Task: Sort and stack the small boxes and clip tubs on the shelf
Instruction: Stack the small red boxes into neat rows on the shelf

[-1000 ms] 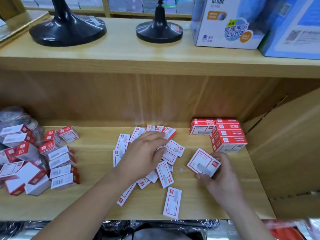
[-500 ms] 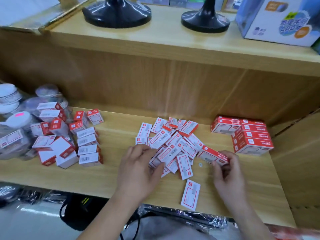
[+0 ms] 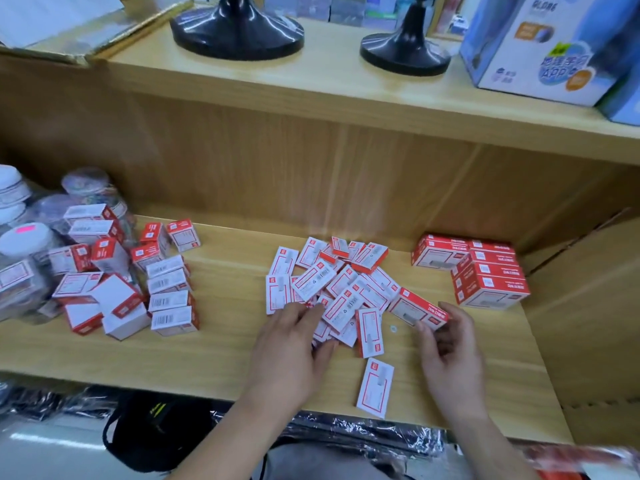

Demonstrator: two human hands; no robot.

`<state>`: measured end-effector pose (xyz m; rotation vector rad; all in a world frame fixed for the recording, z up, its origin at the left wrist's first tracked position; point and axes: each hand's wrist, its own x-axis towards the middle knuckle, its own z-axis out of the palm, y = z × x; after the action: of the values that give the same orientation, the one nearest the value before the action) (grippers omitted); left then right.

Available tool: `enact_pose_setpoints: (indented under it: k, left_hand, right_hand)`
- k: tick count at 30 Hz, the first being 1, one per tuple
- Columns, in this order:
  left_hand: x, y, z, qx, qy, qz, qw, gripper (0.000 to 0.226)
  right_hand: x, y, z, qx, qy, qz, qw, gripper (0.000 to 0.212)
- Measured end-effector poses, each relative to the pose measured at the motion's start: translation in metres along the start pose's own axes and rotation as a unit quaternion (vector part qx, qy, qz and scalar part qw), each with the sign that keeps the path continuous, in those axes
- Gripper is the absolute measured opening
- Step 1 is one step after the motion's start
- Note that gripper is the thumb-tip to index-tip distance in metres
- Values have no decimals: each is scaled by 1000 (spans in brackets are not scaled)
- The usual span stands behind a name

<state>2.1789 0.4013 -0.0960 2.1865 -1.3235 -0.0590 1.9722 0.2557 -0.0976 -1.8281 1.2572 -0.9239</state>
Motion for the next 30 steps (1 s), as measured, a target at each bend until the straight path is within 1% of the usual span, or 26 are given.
enact_pose_setpoints:
  k: [2, 4, 9, 11, 16, 18, 19, 21, 23, 26, 28, 30]
  left_hand:
    - [-1, -3, -4, 15, -7, -8, 1000, 66]
    - [-2, -5, -9, 17, -8, -14, 1000, 68]
    - [-3, -9, -15, -70, 33, 2, 997, 47]
    - [-1, -10, -18, -89, 56, 7, 994, 43]
    - [0, -11, -18, -31, 38, 33, 998, 46]
    - [-1, -7, -19, -29, 51, 34, 998, 48]
    - [-2, -2, -20, -36, 62, 37, 997, 45]
    - [-3, 11, -20, -76, 79, 57, 992, 33]
    - [-1, 22, -16, -111, 65, 75, 989, 25]
    - [13, 33, -13, -119, 26, 95, 988, 27]
    - [33, 47, -15, -98, -24, 120, 988, 32]
    - [55, 65, -11, -56, -82, 153, 983, 42]
  right_hand:
    - [0, 1, -1, -9, 7, 8, 1000, 28]
    - [0, 1, -1, -13, 8, 13, 1000, 25]
    - [-1, -2, 1, -18, 12, 12, 1000, 24]
    - [-1, -4, 1, -22, 14, 14, 1000, 22]
    - [-1, -5, 2, -31, 10, 16, 999, 21]
    - [-2, -6, 2, -23, 8, 16, 1000, 18]
    - [-2, -6, 1, -16, 7, 18, 1000, 15]
    - [-1, -6, 1, 11, 4, 30, 999, 10]
    - [3, -5, 0, 58, 8, 59, 997, 8]
    - [8, -9, -6, 124, 2, 93, 988, 7]
    - [12, -10, -10, 135, -4, 89, 987, 9]
    - [15, -13, -13, 144, -6, 86, 986, 16]
